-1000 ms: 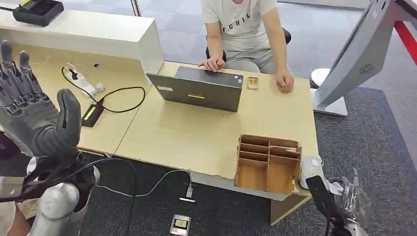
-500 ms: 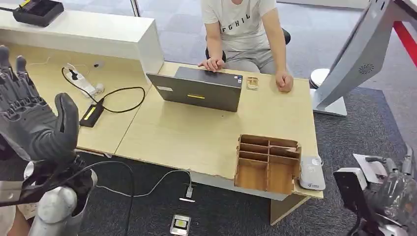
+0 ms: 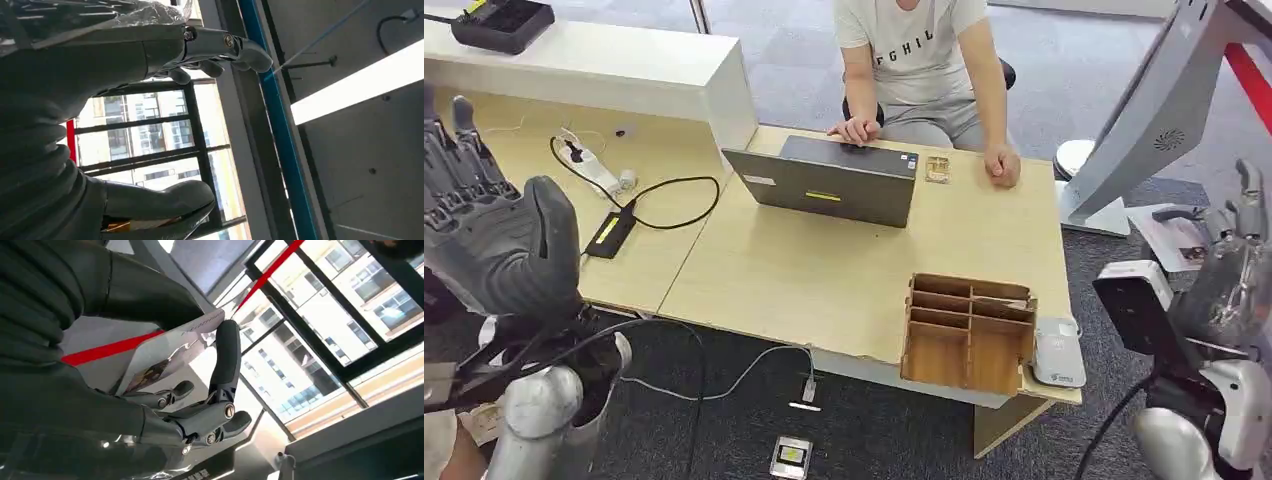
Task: Pass the card to the sensor for recognition and then transmit it.
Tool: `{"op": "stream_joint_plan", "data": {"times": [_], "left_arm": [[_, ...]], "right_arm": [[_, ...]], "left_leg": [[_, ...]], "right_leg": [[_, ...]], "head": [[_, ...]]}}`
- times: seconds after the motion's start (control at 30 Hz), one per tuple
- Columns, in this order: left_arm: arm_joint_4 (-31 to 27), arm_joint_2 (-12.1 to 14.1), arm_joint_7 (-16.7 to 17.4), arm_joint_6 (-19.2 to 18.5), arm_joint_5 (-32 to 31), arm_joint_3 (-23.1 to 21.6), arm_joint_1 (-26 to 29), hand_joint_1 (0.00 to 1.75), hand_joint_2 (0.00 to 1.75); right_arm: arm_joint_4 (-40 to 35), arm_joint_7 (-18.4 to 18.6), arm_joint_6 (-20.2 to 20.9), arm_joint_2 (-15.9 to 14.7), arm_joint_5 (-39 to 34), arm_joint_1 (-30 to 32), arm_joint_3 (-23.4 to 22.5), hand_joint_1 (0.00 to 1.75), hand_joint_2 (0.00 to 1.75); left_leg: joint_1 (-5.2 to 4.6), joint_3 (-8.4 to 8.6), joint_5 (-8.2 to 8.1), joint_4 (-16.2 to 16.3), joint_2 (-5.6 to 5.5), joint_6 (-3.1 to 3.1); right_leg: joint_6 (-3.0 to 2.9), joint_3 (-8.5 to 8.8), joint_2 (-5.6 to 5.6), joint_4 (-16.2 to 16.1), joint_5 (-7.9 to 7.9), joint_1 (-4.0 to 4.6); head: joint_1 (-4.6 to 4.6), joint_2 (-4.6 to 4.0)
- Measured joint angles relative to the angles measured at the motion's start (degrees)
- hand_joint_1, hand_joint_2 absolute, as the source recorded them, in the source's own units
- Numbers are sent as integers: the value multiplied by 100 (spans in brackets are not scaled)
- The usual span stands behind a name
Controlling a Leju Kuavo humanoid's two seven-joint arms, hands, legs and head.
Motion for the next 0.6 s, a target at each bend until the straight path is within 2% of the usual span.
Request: {"op": "stream_joint_plan", "data": {"times": [0.2, 0.33, 0.5, 0.6], "left_arm": [[81, -44, -26, -35, 41, -35, -56, 0, 175], [153, -109, -208, -195, 225, -46, -147, 0, 175], [332, -234, -444, -394, 499, -79, -306, 0, 175], [450, -308, -540, -468, 614, -92, -401, 0, 175]], "right_arm": [[183, -61, 6, 61, -50, -260, 190, 175, 175], [536, -186, 387, 166, -232, -749, 444, 175, 175], [1603, -297, 728, 492, -275, -1748, 947, 175, 175], [2340, -387, 752, 730, -240, -2233, 1229, 175, 175]], "left_leg": [[0, -9, -1, 0, -2, 0], [0, -19, -1, 0, 1, 0], [1, -29, 21, 0, -2, 1], [3, -35, 25, 0, -3, -1]], "right_leg": [[1, -2, -1, 1, -1, -1], [0, -12, 2, 1, 1, -1], [4, -23, -1, 2, 13, 0], [3, -26, -2, 5, 17, 0]], "head": [[0, 0], [0, 0], [2, 0], [0, 0]]}}
